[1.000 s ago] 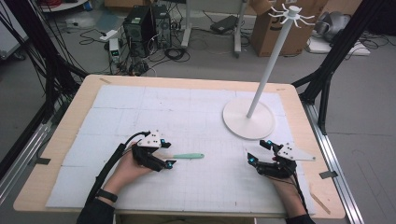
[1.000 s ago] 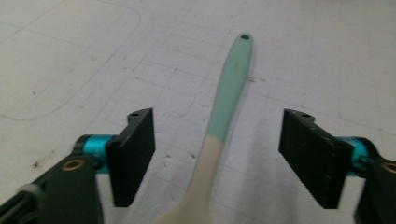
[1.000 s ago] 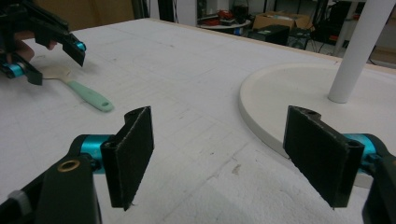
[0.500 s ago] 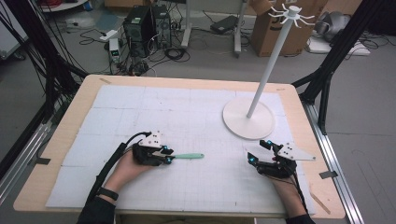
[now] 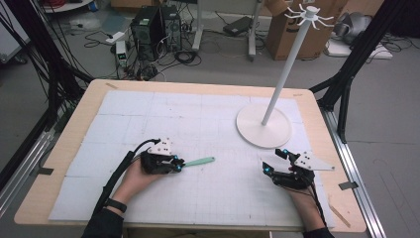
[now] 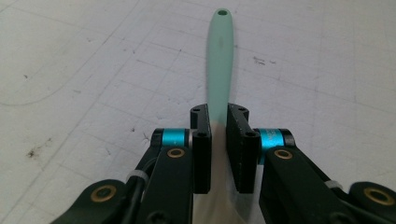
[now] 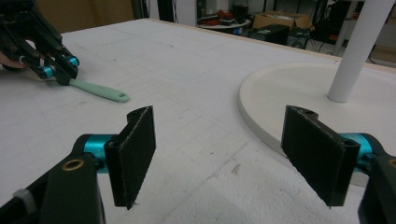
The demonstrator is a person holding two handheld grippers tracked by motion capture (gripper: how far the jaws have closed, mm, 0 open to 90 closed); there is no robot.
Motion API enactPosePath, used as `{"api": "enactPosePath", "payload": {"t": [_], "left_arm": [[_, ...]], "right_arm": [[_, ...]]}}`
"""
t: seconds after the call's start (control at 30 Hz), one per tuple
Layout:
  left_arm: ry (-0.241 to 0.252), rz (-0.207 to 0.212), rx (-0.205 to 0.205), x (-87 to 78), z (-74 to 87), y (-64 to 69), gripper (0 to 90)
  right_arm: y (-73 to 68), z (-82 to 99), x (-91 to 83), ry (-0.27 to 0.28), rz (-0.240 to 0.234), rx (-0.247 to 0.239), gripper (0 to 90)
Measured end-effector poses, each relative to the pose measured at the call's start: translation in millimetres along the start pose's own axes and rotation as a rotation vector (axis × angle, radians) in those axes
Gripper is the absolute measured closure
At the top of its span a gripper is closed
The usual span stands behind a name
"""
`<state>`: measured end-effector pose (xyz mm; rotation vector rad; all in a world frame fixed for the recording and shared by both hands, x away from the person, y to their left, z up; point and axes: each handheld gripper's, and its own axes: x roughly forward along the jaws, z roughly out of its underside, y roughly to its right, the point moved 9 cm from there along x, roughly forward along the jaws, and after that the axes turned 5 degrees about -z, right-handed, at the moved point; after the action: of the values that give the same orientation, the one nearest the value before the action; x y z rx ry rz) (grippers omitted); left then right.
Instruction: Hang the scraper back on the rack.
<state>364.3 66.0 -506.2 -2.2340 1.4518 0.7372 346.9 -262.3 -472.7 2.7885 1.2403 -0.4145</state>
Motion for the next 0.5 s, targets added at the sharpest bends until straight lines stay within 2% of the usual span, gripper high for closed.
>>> {"api": "enactPosePath", "payload": {"t": [0.17, 0.3, 0.4, 0.5], "left_arm": [[0.007, -0.025, -0.002, -1.0, -2.9, -1.4, 81.2], [0.083, -0.036, -0.044, -10.9, -18.0, -5.3, 81.2], [0.142, -0.048, -0.083, -21.3, -33.9, -8.1, 81.2], [0.185, -0.061, -0.105, -31.0, -51.6, -11.2, 81.1]], "right_arm": [[-0.2, 0.1, -0.1, -0.001, -0.001, 0.004, 25.7], [0.0, 0.1, -0.3, 0.0, -0.001, 0.008, 25.7], [0.0, 0.1, -0.3, 0.0, 0.0, 0.008, 25.7], [0.0, 0.0, -0.2, 0.001, 0.0, 0.009, 25.7]]}}
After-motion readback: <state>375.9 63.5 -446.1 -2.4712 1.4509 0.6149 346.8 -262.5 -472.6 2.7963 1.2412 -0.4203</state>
